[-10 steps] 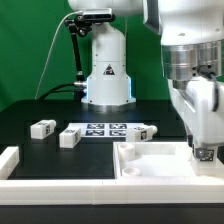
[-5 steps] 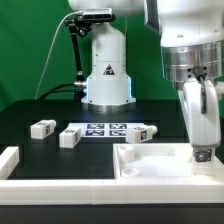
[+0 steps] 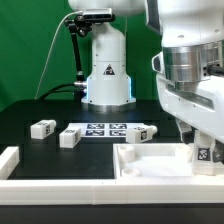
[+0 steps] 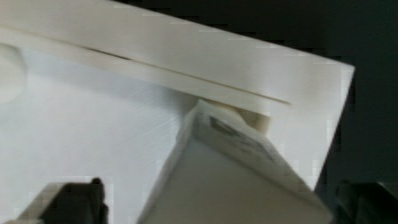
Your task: Assemble one leg
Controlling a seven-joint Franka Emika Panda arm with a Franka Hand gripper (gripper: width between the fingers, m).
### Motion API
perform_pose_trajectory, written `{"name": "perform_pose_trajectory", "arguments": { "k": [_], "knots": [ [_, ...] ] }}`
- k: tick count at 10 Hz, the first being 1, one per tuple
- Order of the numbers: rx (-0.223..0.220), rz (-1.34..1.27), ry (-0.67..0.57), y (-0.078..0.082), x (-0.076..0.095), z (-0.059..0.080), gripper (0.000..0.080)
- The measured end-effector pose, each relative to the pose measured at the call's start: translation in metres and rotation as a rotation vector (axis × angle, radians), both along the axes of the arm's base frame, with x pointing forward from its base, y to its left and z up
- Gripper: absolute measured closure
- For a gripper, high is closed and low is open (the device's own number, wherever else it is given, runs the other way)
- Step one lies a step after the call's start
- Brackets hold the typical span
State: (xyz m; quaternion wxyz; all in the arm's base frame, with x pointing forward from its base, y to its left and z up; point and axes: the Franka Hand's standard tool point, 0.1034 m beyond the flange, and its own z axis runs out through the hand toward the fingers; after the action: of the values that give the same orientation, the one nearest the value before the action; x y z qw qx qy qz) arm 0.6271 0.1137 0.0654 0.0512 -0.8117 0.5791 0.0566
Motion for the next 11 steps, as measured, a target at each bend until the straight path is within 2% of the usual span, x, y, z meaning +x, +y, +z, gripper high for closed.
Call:
{"name": "perform_pose_trajectory", "arguments": {
  "k": [3, 8, 9, 10, 11],
  "knots": [
    [0.011, 0.348, -0.053, -0.0016, 0.0005, 0.0001, 0.0151],
    [-0.043, 1.043, -0.117, 0.0, 0.0001, 0.0, 0.0151],
    [-0.044, 1.147, -0.124, -0.0009, 0.0002, 0.0, 0.0151],
    [-0.044, 1.145, -0.124, -0.0009, 0.0001, -0.0001, 0.0151],
    [-0.044, 1.145, -0.124, -0.0009, 0.0001, -0.0002, 0.0274]
  ]
}}
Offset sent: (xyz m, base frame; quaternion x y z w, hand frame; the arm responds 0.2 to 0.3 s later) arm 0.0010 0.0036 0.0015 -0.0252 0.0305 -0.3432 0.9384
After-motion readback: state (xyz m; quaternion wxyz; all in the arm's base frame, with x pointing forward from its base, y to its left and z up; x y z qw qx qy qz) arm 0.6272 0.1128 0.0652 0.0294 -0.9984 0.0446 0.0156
